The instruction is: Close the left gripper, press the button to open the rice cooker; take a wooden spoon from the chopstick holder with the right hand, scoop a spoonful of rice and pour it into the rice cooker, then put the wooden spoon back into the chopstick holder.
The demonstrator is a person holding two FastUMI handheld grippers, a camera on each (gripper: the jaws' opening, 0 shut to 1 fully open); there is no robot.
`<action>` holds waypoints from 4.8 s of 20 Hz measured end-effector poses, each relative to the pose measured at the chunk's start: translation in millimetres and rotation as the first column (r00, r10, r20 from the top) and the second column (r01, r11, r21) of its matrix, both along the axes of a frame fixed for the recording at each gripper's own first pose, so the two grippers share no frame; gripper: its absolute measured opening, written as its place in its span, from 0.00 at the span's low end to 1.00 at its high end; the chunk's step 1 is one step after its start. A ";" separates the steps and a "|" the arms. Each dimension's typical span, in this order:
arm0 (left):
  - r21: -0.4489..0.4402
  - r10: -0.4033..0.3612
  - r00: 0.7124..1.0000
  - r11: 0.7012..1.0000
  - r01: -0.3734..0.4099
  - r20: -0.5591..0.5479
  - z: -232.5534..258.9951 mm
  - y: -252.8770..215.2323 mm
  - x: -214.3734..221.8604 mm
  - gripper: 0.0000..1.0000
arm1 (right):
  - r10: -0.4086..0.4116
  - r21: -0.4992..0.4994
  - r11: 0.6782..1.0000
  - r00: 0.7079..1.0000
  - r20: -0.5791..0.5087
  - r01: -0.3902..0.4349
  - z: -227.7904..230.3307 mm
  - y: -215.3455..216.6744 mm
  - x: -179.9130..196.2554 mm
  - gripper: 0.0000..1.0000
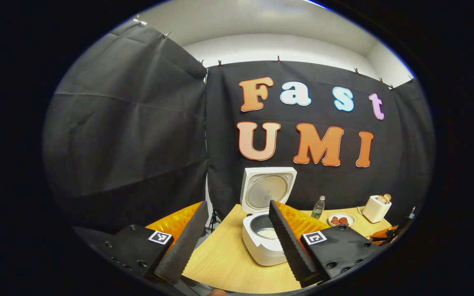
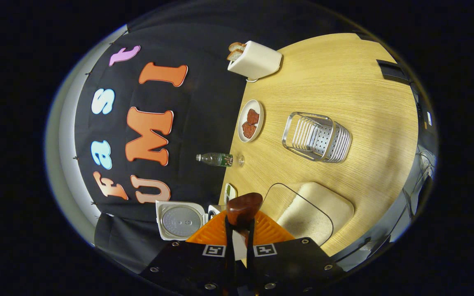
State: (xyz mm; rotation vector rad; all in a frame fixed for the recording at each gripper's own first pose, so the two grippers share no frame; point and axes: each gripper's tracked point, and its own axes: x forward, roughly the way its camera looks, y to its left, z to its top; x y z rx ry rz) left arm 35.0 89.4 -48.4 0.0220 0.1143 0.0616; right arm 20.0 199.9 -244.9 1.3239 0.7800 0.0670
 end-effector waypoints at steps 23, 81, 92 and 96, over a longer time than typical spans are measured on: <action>-0.027 -0.067 0.996 0.997 0.066 -0.056 -31.5 -16.7 -1.2 1.00 | 0.061 0.026 0.997 0.974 0.219 -0.068 170.1 125.7 123.8 0.10; -0.029 -0.080 0.991 0.997 0.078 -0.103 -61.2 27.7 38.8 1.00 | 0.647 -0.792 0.610 0.563 0.515 0.024 201.5 286.6 161.2 0.10; -0.036 -0.067 0.991 0.997 0.063 -0.114 -67.5 29.9 36.4 1.00 | 0.752 -0.838 0.545 0.419 0.509 0.040 206.9 298.6 133.3 0.10; -0.045 -0.056 0.993 0.998 0.051 -0.108 -68.2 31.0 34.5 1.00 | 0.700 -0.799 0.601 0.478 0.531 0.006 207.8 279.0 133.8 0.10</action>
